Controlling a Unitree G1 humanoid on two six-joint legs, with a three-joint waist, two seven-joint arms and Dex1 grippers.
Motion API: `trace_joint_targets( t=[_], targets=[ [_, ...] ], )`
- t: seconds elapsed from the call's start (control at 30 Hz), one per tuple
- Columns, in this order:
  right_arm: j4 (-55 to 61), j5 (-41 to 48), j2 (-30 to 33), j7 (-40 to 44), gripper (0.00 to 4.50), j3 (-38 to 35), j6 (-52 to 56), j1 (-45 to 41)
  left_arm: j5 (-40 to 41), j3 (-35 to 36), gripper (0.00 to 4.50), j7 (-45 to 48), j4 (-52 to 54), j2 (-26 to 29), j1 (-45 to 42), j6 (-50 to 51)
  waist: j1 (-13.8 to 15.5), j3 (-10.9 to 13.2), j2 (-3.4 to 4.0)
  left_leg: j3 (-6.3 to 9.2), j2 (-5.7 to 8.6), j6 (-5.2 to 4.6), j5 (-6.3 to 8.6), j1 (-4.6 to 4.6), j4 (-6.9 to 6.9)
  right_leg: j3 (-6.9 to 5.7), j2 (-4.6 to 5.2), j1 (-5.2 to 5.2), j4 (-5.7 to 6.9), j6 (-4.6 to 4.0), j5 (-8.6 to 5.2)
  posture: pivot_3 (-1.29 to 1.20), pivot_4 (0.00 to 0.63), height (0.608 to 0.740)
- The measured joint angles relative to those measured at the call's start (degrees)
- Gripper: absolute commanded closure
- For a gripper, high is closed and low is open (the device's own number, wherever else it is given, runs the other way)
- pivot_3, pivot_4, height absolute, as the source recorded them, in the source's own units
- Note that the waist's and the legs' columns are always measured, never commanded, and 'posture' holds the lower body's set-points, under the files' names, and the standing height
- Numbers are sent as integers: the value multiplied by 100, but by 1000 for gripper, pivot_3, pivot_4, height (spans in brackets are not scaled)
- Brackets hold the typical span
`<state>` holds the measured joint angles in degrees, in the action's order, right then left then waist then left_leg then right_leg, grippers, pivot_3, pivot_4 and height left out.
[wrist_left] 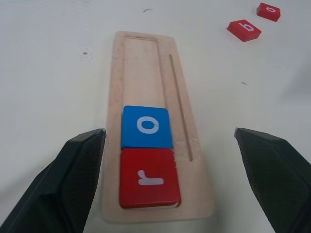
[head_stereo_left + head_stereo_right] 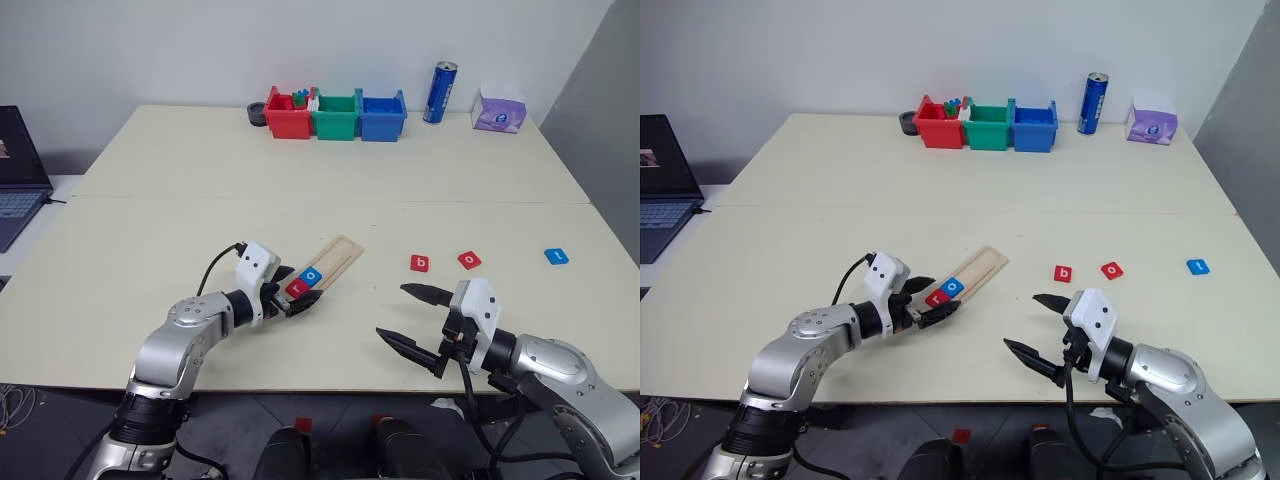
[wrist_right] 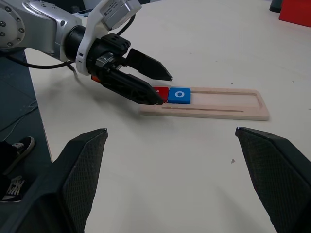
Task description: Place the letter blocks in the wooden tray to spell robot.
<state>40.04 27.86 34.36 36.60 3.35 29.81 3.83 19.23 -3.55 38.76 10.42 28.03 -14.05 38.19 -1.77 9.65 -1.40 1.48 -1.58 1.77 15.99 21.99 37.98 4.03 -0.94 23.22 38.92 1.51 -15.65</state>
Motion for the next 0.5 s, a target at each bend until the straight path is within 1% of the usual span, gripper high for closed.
trace_joint_targets(
  t=[0.27,0.5],
  targets=[
    [6,-1,10,-21,0,0,0,82,-268,-273,17,-250,137,43,-91,222,3,1,-1,0,1,0,0,-2,1,0,0,-2,0,0,0,0,150,740],
    [6,-6,10,-38,0,1,-8,211,-244,-260,17,-492,235,-92,-158,494,6,0,-1,0,1,0,-1,-3,3,0,0,-3,2,0,0,0,150,740]
  ],
)
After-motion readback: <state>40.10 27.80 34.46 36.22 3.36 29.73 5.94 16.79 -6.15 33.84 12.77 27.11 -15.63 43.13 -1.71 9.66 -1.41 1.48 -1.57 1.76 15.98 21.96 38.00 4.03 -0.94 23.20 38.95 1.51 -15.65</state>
